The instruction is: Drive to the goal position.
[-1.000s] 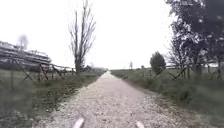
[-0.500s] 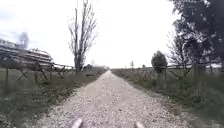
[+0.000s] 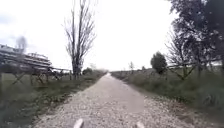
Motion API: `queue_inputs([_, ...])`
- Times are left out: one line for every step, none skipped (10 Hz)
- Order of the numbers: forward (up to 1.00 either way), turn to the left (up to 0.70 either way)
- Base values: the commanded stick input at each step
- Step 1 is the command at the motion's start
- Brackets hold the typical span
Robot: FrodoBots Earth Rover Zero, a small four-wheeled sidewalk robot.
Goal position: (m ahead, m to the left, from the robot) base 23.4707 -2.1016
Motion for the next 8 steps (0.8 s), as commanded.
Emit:
queue_inputs([0.7, 0.0])
queue_inputs([0.7, 0.0])
queue_inputs([0.7, 0.0])
queue_inputs([0.7, 0.0])
queue_inputs([0.7, 0.0])
queue_inputs([0.7, 0.0])
queue_inputs([0.7, 0.0])
queue_inputs([0.7, 0.0])
